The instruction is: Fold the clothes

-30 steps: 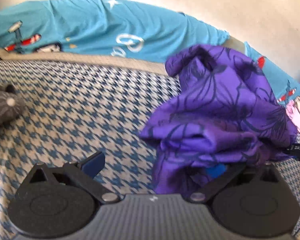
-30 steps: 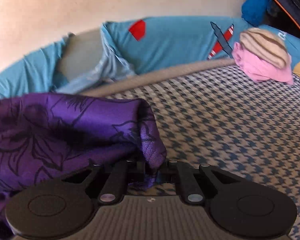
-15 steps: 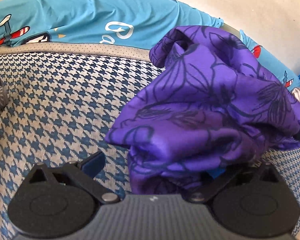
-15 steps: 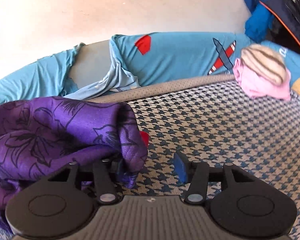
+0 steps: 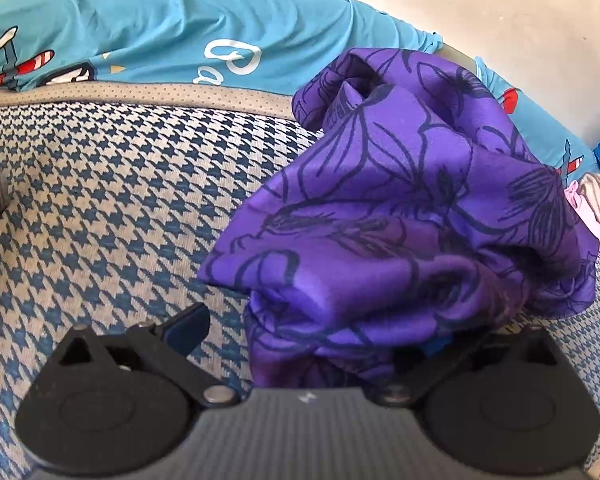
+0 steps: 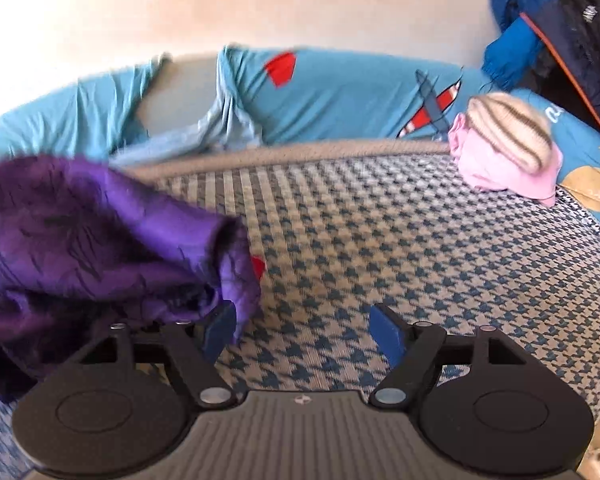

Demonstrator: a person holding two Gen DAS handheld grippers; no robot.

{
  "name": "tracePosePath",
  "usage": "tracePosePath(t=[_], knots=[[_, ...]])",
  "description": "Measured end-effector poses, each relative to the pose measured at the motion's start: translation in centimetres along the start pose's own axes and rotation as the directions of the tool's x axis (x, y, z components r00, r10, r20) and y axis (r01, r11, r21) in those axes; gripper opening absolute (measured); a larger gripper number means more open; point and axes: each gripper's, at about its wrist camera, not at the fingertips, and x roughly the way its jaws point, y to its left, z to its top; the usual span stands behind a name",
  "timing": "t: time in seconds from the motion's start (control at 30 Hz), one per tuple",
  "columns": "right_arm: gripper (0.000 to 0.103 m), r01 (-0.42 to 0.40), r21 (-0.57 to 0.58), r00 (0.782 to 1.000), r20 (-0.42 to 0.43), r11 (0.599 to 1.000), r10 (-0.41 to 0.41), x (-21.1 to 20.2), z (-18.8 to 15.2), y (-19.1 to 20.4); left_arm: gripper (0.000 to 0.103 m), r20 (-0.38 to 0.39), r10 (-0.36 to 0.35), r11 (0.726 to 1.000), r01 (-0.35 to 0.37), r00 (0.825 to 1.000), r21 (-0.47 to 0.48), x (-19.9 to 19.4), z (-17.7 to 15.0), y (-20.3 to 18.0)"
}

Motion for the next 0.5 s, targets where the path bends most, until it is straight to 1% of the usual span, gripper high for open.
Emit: tracePosePath(t=[0.1,0.17,0.23,0.33,0.43,0.5], knots=[[0.073,-0.082,0.035,0.994,0.073,0.996,0.079,-1.2,0.7,0.3,0.103,-0.001,-0.004,1.0,0.004,1.0,0.008,0.1,-0.2,-0.2],[0.073,-0.139,0.021,0.986,0.097,0.99,0.136,-1.5,1.2,1.4,0.103,-0.003,-0.006,1.0,0.006,1.0,0.013,0.1,-0.3,-0.3],[0.073,-0.2,0.0,0.973,0.115,0.98,0.199,-1.6,1.7,2.7,0.103,-0.004,-0.008,1.0,0.008,1.0,0.018,0.2,-0.4,-0.5],[0.073,-0.288,-0.049,0.948,0.128,0.957,0.291,-1.7,2.3,5.3,0.103,-0.007,-0.01,1.0,0.01,1.0,0.026,0.3,-0.6,-0.7],[0.073,-0.371,-0.091,0.916,0.131,0.924,0.38,-1.5,2.8,7.9,0.103,-0.009,-0.013,0.999,0.013,1.0,0.034,0.4,-0.7,-0.9],[0.073,-0.411,-0.125,0.896,0.13,0.903,0.426,-1.4,2.9,9.6,0.103,-0.011,-0.016,0.999,0.016,1.0,0.035,0.4,-0.8,-0.9]])
